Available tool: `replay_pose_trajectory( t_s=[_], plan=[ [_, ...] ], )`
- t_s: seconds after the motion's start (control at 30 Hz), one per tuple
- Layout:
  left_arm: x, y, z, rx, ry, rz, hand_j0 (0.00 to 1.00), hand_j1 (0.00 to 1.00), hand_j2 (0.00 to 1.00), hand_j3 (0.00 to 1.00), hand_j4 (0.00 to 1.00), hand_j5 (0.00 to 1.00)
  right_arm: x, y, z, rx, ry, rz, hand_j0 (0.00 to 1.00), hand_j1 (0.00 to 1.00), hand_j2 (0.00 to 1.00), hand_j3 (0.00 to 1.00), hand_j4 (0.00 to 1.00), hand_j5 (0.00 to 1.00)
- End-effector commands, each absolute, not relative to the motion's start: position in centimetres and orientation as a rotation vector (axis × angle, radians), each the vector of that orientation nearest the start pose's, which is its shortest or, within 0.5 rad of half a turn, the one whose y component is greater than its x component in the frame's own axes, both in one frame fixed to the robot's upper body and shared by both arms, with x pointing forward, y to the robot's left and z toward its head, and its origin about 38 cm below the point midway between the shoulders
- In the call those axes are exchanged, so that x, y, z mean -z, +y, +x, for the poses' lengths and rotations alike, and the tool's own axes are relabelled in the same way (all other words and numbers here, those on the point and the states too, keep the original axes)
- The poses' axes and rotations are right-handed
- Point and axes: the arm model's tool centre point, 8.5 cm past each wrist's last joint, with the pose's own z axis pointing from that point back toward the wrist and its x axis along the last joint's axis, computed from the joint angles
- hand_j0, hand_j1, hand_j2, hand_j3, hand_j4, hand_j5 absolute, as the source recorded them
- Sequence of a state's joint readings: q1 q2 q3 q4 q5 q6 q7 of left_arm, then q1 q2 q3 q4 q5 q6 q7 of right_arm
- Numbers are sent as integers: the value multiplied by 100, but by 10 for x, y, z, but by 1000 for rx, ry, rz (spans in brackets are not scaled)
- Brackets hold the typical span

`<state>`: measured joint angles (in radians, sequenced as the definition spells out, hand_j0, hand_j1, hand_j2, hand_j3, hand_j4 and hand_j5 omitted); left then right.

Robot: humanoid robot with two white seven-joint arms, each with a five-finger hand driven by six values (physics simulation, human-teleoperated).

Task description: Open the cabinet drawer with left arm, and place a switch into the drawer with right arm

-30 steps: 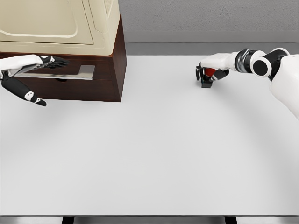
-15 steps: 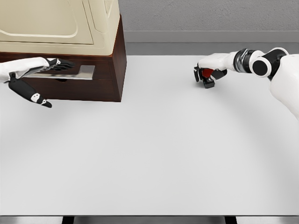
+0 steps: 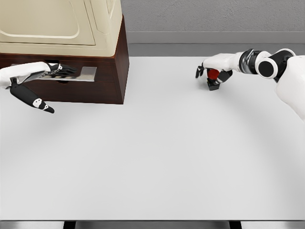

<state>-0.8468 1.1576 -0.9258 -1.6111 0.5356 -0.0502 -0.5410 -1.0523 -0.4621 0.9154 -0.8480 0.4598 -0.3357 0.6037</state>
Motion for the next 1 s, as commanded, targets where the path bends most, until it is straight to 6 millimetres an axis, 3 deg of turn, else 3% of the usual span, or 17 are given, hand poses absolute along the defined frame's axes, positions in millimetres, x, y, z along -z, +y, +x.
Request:
replay_pose_trajectory(
  t_s=[0.0, 0.37, 0.6, 0.97],
  plan=[
    [-274, 360, 417, 1367, -1251, -4, 100, 100, 100, 100, 100, 100, -195, -254, 557, -1940, -1000, -473, 95, 95, 95, 95, 95, 95],
    [-261, 358, 409, 1346, -1227, -61, 100, 100, 100, 100, 100, 100, -195, -256, 557, -1937, -996, -475, 95, 95, 95, 95, 95, 95],
    [-271, 363, 396, 1349, -1219, -76, 100, 100, 100, 100, 100, 100, -197, -257, 557, -1936, -1001, -480, 95, 95, 95, 95, 95, 95],
    [-271, 368, 382, 1325, -1182, -103, 100, 100, 100, 100, 100, 100, -196, -260, 558, -1921, -983, -491, 95, 95, 95, 95, 95, 95]
  ],
)
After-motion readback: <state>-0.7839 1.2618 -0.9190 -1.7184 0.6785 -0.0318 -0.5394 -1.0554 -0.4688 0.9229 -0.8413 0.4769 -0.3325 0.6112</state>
